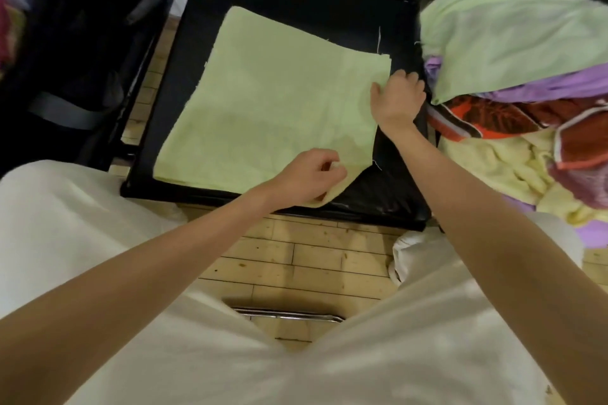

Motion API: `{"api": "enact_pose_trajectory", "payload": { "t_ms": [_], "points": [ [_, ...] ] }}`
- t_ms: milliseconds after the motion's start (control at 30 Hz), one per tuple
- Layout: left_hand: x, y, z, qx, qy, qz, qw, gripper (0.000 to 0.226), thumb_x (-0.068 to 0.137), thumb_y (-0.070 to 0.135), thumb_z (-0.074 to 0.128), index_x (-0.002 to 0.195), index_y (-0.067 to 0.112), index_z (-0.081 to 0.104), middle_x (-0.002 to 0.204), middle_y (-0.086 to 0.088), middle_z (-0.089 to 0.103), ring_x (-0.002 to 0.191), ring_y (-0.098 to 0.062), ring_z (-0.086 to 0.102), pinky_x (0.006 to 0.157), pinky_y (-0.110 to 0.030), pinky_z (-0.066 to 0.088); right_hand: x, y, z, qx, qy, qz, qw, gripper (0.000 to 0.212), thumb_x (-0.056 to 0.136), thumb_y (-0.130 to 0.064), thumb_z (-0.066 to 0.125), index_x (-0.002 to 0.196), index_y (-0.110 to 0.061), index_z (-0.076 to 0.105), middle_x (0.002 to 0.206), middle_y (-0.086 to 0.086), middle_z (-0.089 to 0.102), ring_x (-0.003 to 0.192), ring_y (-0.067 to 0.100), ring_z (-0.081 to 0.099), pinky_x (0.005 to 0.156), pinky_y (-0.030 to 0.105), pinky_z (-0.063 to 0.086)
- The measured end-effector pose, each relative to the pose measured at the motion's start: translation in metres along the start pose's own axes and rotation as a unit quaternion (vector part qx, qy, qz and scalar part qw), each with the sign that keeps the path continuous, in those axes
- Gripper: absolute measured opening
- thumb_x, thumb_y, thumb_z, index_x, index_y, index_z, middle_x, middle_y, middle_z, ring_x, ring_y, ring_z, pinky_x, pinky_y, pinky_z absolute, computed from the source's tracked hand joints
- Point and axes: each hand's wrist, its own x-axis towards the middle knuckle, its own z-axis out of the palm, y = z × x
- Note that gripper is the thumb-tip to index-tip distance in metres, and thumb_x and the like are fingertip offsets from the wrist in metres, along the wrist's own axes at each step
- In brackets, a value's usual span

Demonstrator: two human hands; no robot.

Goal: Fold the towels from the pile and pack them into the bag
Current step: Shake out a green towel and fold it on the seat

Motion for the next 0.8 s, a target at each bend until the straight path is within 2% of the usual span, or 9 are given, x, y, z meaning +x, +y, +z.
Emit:
{"api": "enact_pose_trajectory", "payload": {
  "t_ms": [167, 267, 367, 467, 533, 600, 667, 733, 800],
  "points": [
    [0.002, 0.006, -0.009, -0.108, -0.058, -0.071, 0.99, 0.026, 0.069, 0.023, 0.048, 0.052, 0.017, 0.029, 0.056, 0.002, 0.025, 0.051, -0.012, 0.026, 0.054, -0.025, 0.022, 0.028, -0.012, 0.008, -0.053, -0.034, 0.048, 0.997, 0.055, 0.087, -0.036, 0.064, 0.126, -0.002, 0.047, 0.133, 0.019, 0.043, 0.125, 0.034, 0.039, 0.103, 0.04, 0.031],
    [0.003, 0.013, -0.006, -0.139, -0.088, -0.099, 0.981, 0.026, 0.064, 0.02, 0.048, 0.051, 0.021, 0.026, 0.053, 0.005, 0.024, 0.049, -0.011, 0.023, 0.052, -0.024, 0.02, 0.032, -0.005, 0.008, -0.056, -0.04, 0.063, 0.996, 0.042, 0.088, -0.025, 0.062, 0.124, -0.004, 0.053, 0.134, 0.019, 0.043, 0.125, 0.035, 0.039, 0.103, 0.04, 0.032],
    [0.001, 0.018, 0.004, -0.164, -0.114, -0.147, 0.969, 0.019, 0.061, 0.019, 0.05, 0.05, 0.019, 0.034, 0.052, 0.004, 0.035, 0.048, -0.011, 0.034, 0.052, -0.023, 0.027, 0.03, 0.008, 0.006, -0.069, -0.025, 0.055, 0.996, 0.036, 0.088, -0.016, 0.059, 0.122, -0.004, 0.054, 0.133, 0.019, 0.045, 0.124, 0.035, 0.042, 0.101, 0.04, 0.034],
    [-0.002, 0.025, 0.009, -0.193, -0.13, -0.167, 0.958, 0.032, 0.079, 0.008, 0.052, 0.048, 0.016, 0.048, 0.047, 0.006, 0.051, 0.045, -0.007, 0.051, 0.047, -0.013, 0.04, 0.03, 0.016, -0.002, -0.054, -0.037, 0.032, 0.997, 0.034, 0.09, -0.012, 0.054, 0.122, -0.002, 0.05, 0.129, 0.018, 0.051, 0.121, 0.035, 0.049, 0.095, 0.042, 0.042],
    [-0.004, 0.027, 0.005, -0.197, -0.122, -0.166, 0.958, 0.031, 0.085, 0.001, 0.048, 0.055, 0.01, 0.049, 0.05, 0.003, 0.054, 0.05, -0.011, 0.057, 0.05, -0.015, 0.047, 0.032, 0.016, -0.005, 0.005, -0.059, 0.032, 0.998, 0.03, 0.091, -0.012, 0.051, 0.12, -0.003, 0.049, 0.123, 0.015, 0.056, 0.116, 0.032, 0.053, 0.091, 0.04, 0.045],
    [-0.009, 0.027, -0.005, -0.21, -0.105, -0.156, 0.959, 0.021, 0.081, 0.002, 0.051, 0.06, 0.005, 0.05, 0.062, -0.008, 0.054, 0.065, -0.023, 0.059, 0.063, -0.026, 0.056, 0.036, 0.009, -0.009, 0.127, -0.069, 0.044, 0.989, 0.007, 0.091, -0.013, 0.051, 0.095, -0.008, 0.054, 0.096, 0.008, 0.06, 0.097, 0.025, 0.056, 0.084, 0.032, 0.048],
    [-0.018, 0.024, -0.02, -0.204, -0.076, -0.149, 0.965, 0.017, 0.072, 0.009, 0.055, 0.057, 0.007, 0.05, 0.063, -0.007, 0.051, 0.065, -0.024, 0.058, 0.073, -0.035, 0.056, 0.037, -0.009, -0.009, 0.249, -0.066, 0.049, 0.965, 0.031, 0.089, -0.011, 0.054, 0.064, -0.017, 0.039, 0.065, -0.001, 0.043, 0.07, 0.018, 0.045, 0.059, 0.018, 0.042],
    [-0.029, 0.016, -0.039, -0.189, -0.055, -0.14, 0.97, 0.022, 0.067, 0.014, 0.055, 0.046, 0.016, 0.053, 0.055, 0.004, 0.052, 0.059, -0.018, 0.057, 0.075, -0.035, 0.056, 0.032, -0.033, -0.008, 0.338, -0.062, 0.058, 0.937, 0.04, 0.09, -0.011, 0.058, 0.06, -0.019, 0.032, 0.062, -0.003, 0.037, 0.06, 0.013, 0.04, 0.054, 0.019, 0.036],
    [-0.044, 0.01, -0.059, -0.155, -0.028, -0.134, 0.978, 0.031, 0.073, 0.015, 0.056, 0.043, 0.021, 0.052, 0.051, 0.011, 0.049, 0.057, -0.013, 0.054, 0.073, -0.032, 0.056, 0.028, -0.062, -0.002, 0.392, -0.065, 0.055, 0.916, 0.036, 0.092, -0.013, 0.058, 0.067, -0.019, 0.033, 0.067, -0.002, 0.042, 0.056, 0.013, 0.048, 0.055, 0.023, 0.044]
  ]
}}
